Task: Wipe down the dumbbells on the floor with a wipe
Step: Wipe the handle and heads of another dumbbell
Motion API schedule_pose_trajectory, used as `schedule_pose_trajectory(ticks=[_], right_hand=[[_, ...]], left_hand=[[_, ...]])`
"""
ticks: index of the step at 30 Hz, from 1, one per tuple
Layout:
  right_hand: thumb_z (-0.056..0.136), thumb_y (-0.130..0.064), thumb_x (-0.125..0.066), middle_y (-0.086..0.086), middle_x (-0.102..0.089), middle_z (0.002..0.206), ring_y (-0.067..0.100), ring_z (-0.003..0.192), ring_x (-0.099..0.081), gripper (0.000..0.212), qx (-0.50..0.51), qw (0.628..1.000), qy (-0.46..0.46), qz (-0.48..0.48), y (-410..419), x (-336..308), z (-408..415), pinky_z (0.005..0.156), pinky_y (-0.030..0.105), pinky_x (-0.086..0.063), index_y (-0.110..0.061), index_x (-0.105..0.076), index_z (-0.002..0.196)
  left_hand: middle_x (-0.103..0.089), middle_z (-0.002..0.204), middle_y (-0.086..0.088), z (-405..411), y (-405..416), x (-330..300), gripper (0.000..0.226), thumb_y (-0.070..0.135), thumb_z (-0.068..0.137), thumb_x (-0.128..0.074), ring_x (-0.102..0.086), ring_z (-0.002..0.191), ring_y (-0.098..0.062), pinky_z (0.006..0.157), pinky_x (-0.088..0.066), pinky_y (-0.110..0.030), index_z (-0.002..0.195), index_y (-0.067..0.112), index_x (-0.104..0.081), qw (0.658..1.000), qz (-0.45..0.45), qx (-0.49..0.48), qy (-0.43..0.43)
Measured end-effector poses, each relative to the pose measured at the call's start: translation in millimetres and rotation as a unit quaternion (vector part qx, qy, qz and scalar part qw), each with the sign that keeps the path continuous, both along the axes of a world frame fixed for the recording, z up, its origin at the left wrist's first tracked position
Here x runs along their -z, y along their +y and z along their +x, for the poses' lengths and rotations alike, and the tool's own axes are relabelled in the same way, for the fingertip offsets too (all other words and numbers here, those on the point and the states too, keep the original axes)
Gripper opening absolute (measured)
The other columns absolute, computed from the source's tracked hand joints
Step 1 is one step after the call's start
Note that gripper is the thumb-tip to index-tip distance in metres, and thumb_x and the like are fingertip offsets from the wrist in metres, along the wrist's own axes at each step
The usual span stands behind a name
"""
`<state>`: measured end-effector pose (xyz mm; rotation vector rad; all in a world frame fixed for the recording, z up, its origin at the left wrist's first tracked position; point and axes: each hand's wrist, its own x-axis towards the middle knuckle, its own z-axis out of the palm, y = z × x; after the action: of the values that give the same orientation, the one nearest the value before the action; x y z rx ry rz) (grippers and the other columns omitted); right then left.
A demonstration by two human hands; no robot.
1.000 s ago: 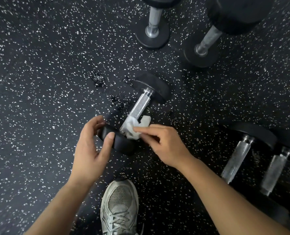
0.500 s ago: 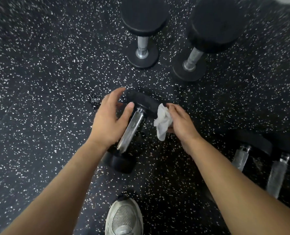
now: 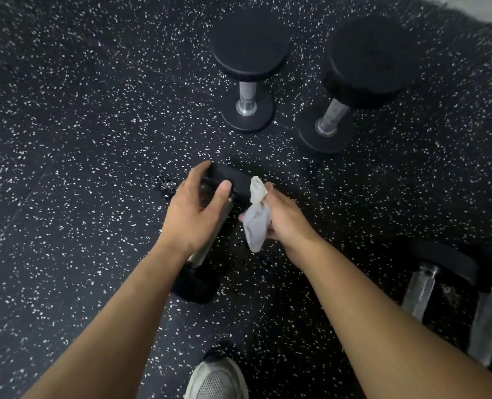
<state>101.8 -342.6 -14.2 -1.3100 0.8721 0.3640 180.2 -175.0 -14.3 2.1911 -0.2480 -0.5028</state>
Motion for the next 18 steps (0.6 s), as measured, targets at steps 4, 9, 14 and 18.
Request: schedule_pose_trajectory(ticks=[4, 9, 14, 18], right_hand=[[0.106, -0.053, -0.044, 0.006, -0.078, 0.104, 0.02, 0.095, -0.072, 0.039, 0.058, 0.994, 0.042, 0.088, 19.1, -9.2, 17.9, 0.091, 0.039, -0.057, -0.023, -0.069, 0.113], [0.1, -0.052, -0.06, 0.003, -0.074, 0.096, 0.016, 0.083, -0.063, 0.041, 0.13, 0.978, 0.052, 0.157, 27.3, -18.6, 27.7, 0.066, 0.024, -0.059, -0.016, -0.072, 0.113], [0.099, -0.052, -0.062, -0.013, -0.07, 0.072, 0.002, 0.061, -0.064, 0.025, 0.087, 0.98, 0.017, 0.18, 32.9, -22.8, 25.2, 0.058, 0.018, -0.051, -0.028, -0.068, 0.097], [0.102, -0.036, -0.063, -0.01, -0.08, 0.104, 0.005, 0.091, -0.076, 0.032, 0.087, 0.983, -0.057, 0.15, 43.5, -36.0, 28.0, 0.063, 0.015, -0.058, -0.028, -0.064, 0.133]], left_hand=[[-0.054, 0.109, 0.034, 11.6, -1.0, -1.8, 0.058, 0.054, 0.101, -0.055, -0.057, 0.098, 0.022, 0.097, -0.044, -0.016, 0.155, 0.036, -0.041, 0.997, -0.019, -0.044, 0.052], [-0.053, 0.11, 0.036, 18.5, 4.7, -8.7, 0.061, 0.056, 0.099, -0.058, -0.054, 0.099, 0.024, 0.101, -0.044, -0.018, 0.154, 0.037, -0.042, 0.994, -0.046, -0.047, 0.083], [-0.068, 0.121, 0.021, 17.1, 25.6, -16.8, 0.071, 0.067, 0.085, -0.063, -0.064, 0.115, 0.003, 0.11, -0.05, -0.039, 0.149, 0.038, -0.046, 0.99, -0.117, -0.043, 0.066], [-0.068, 0.132, 0.008, 18.0, 47.7, -35.2, 0.073, 0.06, 0.088, -0.067, -0.064, 0.124, -0.013, 0.111, -0.049, -0.049, 0.153, 0.035, -0.043, 0.983, -0.172, -0.035, 0.047]])
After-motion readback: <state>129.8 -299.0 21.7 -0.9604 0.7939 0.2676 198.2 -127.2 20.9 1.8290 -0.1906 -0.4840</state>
